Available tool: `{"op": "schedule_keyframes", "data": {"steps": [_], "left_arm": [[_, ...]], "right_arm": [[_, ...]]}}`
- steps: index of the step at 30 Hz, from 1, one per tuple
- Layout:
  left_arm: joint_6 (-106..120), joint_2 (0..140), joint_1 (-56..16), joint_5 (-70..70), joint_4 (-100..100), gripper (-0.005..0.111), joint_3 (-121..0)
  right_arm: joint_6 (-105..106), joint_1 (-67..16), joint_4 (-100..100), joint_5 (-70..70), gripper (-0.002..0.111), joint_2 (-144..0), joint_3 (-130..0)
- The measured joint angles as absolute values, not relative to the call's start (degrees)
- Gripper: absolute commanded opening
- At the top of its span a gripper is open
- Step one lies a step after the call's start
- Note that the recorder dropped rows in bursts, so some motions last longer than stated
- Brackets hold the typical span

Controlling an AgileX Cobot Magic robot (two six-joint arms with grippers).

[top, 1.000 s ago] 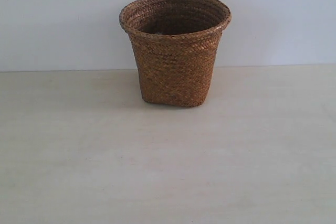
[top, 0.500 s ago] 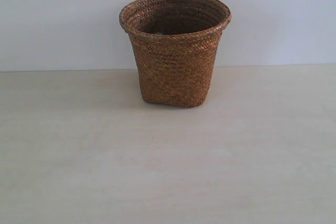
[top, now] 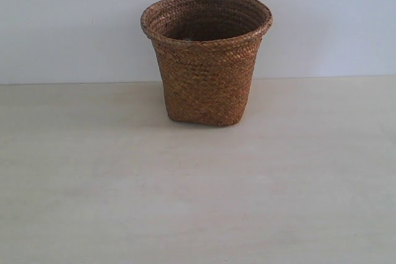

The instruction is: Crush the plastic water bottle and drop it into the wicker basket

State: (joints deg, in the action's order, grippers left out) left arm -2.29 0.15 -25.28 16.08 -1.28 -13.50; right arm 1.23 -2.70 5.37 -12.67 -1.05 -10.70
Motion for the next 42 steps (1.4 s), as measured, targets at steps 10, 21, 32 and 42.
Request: {"op": "schedule_keyframes", "data": {"steps": [10,21,32,42], "left_arm": [[-2.3,0.2,-25.3,15.6,-1.3,0.004,-13.3],[1.4,0.2,-17.5,15.4,-1.2,0.004,-8.2],[0.0,0.2,-6.7,16.7,1.3,0.004,-0.2],[0.0,0.2,-6.6,16.4,1.5,0.004,-0.2]], "right_arm": [[1.2,-2.7,5.4,-12.1,0.0,-1.1,-10.7],[1.2,-2.7,5.4,-11.7,0.0,-1.1,-10.7],[1.2,-2.7,5.4,-11.7,0.0,-1.1,-10.7],[1.2,-2.7,5.4,-11.7,0.0,-1.1,-10.7]]}}
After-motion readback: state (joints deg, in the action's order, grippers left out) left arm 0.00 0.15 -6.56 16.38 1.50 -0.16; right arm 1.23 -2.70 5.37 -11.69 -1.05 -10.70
